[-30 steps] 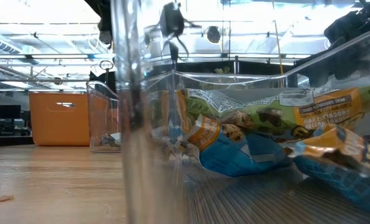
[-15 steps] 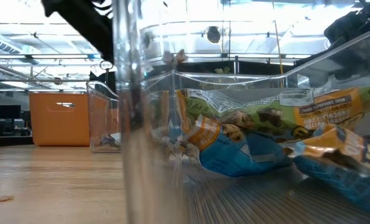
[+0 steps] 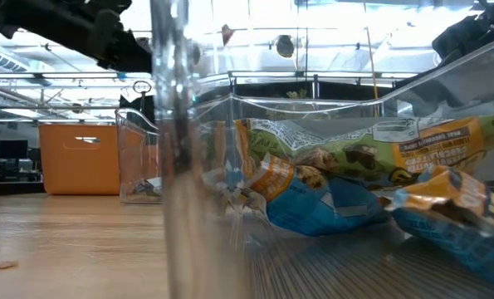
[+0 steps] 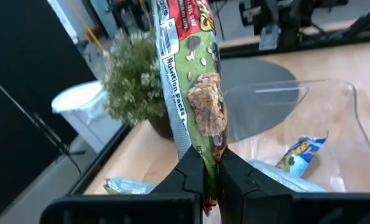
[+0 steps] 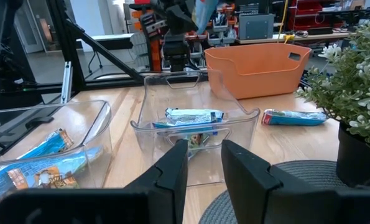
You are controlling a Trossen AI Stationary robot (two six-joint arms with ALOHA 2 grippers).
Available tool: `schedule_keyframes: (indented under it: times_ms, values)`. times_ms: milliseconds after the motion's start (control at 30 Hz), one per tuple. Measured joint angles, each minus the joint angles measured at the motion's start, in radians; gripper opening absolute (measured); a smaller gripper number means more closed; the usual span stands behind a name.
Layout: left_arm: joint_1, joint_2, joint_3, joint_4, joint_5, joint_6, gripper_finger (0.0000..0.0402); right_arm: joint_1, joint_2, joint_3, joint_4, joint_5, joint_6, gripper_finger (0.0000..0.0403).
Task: Pick and place Granola Bars by type
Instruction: Put the red granola bar into the orange bin
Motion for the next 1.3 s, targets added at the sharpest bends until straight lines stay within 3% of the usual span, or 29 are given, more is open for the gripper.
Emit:
schedule_keyframes:
  times_ms: [167, 500, 600, 900, 1100, 1300]
  values:
    - [-0.009, -0.097, -0.042, 0.001, 0.001, 0.032, 0.0019, 0.000, 0.000, 0.000, 0.000, 0.000, 0.000, 0.0089]
    - [-0.002, -0.245, -0.106, 0.030, 0.131, 0.122, 0.0019, 0.000, 0.000, 0.000, 0.000, 0.000, 0.000, 0.0089]
    - [0.032, -0.306, -0.142, 0.054, 0.192, 0.141, 0.0019, 0.000, 0.000, 0.000, 0.000, 0.000, 0.000, 0.0089]
    - [0.208, -0.499, -0.205, 0.062, 0.235, 0.103, 0.0018, 0.000, 0.000, 0.000, 0.000, 0.000, 0.000, 0.0089]
    - [0.252, -0.495, -0.206, 0.048, 0.031, 0.183, 0.0018, 0.000, 0.000, 0.000, 0.000, 0.000, 0.000, 0.0089]
    - [0.255, -0.444, -0.206, 0.051, -0.039, 0.418, 0.0018, 0.000, 0.000, 0.000, 0.000, 0.000, 0.000, 0.0089]
